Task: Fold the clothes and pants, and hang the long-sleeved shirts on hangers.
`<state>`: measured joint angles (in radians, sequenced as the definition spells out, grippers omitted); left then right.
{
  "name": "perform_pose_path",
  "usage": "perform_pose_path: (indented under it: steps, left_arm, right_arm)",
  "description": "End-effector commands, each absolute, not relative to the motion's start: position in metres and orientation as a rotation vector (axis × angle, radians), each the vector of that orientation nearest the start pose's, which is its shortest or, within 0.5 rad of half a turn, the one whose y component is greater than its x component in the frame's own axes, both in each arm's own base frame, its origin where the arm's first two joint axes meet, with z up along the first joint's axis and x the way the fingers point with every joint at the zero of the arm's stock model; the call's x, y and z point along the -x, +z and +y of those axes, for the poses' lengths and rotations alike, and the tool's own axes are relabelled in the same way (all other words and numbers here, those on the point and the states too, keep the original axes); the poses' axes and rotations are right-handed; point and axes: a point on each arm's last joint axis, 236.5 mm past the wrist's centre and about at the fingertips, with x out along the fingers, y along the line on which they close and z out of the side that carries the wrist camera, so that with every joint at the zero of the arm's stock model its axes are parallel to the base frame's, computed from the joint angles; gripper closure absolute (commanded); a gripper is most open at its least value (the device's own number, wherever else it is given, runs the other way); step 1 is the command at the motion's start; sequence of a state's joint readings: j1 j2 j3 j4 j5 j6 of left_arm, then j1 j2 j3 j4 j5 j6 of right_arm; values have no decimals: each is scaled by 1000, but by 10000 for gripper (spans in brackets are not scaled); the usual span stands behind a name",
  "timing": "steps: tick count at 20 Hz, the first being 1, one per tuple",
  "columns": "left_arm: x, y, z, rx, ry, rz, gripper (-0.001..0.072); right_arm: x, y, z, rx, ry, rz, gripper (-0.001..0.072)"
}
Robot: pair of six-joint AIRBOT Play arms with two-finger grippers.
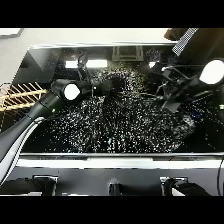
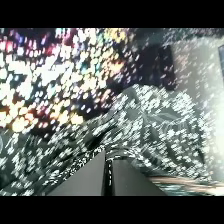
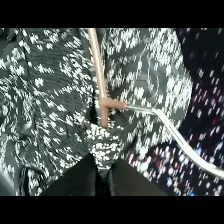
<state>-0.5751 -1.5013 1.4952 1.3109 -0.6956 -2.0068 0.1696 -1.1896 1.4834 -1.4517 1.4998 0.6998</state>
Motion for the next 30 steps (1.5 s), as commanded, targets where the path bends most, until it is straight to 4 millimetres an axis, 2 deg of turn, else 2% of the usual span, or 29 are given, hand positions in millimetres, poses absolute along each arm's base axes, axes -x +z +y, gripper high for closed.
perform_pose_path:
  steps: [1,4,6,8,10,12,14,15,17,18,20,23,25,26,29,30]
  left_arm:
    - [-449,136,-339,446,-493,840,689]
    - [-438,155,-339,408,-522,849,690]
    - [-425,168,-338,383,-542,849,690]
    - [-401,161,-334,330,-551,923,690]
    - [-373,149,-341,269,-590,962,690]
    - [-350,128,-343,249,-601,990,690]
    - [-341,119,-342,284,-610,969,673]
    - [-342,121,-341,302,-610,955,559]
    - [-351,133,-334,303,-610,913,188]
    - [-357,143,-326,299,-608,884,148]
    - [-366,172,-296,289,-587,823,136]
    - [-370,199,-229,185,-536,757,128]
    - [-371,198,-194,47,-527,748,116]
    - [-370,190,-185,-52,-548,757,116]
    - [-367,169,-181,-287,-641,774,119]
    - [-365,167,-186,-272,-653,783,119]
  right_arm:
    - [-374,132,131,800,759,934,694]
    - [-386,132,171,833,774,840,694]
    - [-399,142,184,873,744,756,694]
    - [-409,156,189,836,701,700,694]
    - [-409,166,186,833,684,681,694]
    - [-401,175,183,831,683,675,694]
    - [-386,183,176,849,696,688,692]
    - [-377,185,172,869,709,698,693]
    - [-364,188,166,909,736,712,693]
    - [-360,188,165,918,743,717,693]
    - [-355,186,162,947,765,728,693]
    - [-354,186,164,999,798,707,692]
    - [-353,184,169,1032,839,687,691]
    - [-352,182,172,1046,864,678,692]
    - [-353,172,180,1051,910,684,693]
    - [-354,169,182,1046,919,692,693]
